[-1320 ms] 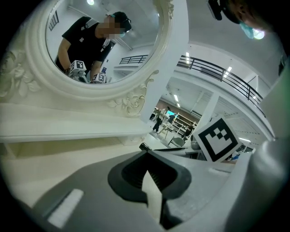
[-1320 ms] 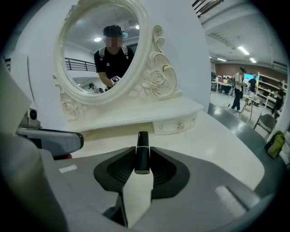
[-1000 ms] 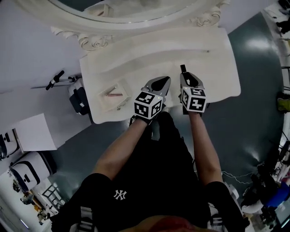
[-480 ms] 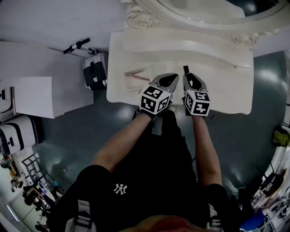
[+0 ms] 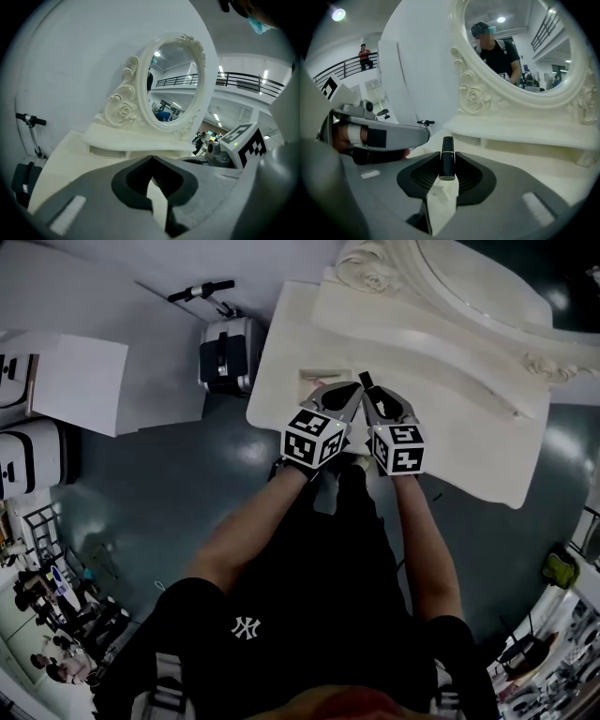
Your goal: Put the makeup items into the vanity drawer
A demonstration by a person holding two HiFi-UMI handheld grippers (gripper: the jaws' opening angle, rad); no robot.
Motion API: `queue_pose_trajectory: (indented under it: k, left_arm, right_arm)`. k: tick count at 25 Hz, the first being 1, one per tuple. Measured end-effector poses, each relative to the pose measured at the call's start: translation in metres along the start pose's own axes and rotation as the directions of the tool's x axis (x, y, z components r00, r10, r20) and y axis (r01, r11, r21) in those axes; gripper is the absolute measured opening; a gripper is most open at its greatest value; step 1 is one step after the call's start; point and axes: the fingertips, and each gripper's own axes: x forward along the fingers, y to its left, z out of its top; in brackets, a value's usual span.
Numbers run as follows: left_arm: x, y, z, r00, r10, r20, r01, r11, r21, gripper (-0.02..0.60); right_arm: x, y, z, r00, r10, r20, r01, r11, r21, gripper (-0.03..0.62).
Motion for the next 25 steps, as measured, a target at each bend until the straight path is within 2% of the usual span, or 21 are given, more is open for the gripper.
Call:
queue_pose_trajectory:
  k: [5, 11, 15, 19, 22, 25]
  left_arm:
    - [-0.022, 0.034, -0.002, 0.997, 0.068, 0.023, -0.067, 0.997, -0.040, 0.000]
    - [-0.038, 0.061, -0.005, 0.991, 0.128, 0.043, -0.125, 0.989, -0.074, 0.000]
    - [-0.044, 0.072, -0.004, 0.988, 0.149, 0.048, -0.144, 0.985, -0.094, 0.000]
    - [-0.048, 0.078, -0.005, 0.985, 0.162, 0.051, -0.156, 0.982, -0.105, 0.000]
    - [-0.050, 0.083, -0.005, 0.984, 0.172, 0.052, -0.165, 0.980, -0.112, 0.000]
    - [-0.052, 0.087, -0.005, 0.983, 0.178, 0.054, -0.171, 0.978, -0.117, 0.000]
  right_arm:
    - [0.027, 0.040, -0.006, 0.993, 0.091, -0.073, -0.099, 0.989, -0.111, 0.123]
    - [0.048, 0.062, -0.020, 0.976, 0.135, -0.172, -0.174, 0.956, -0.236, 0.123]
    - [0.058, 0.073, -0.025, 0.954, 0.145, -0.263, -0.227, 0.921, -0.318, 0.123]
    - [0.067, 0.080, -0.035, 0.923, 0.144, -0.357, -0.289, 0.871, -0.396, 0.123]
    - [0.071, 0.086, -0.040, 0.900, 0.144, -0.411, -0.327, 0.847, -0.419, 0.124]
    - [0.075, 0.090, -0.045, 0.889, 0.145, -0.435, -0.346, 0.834, -0.429, 0.127]
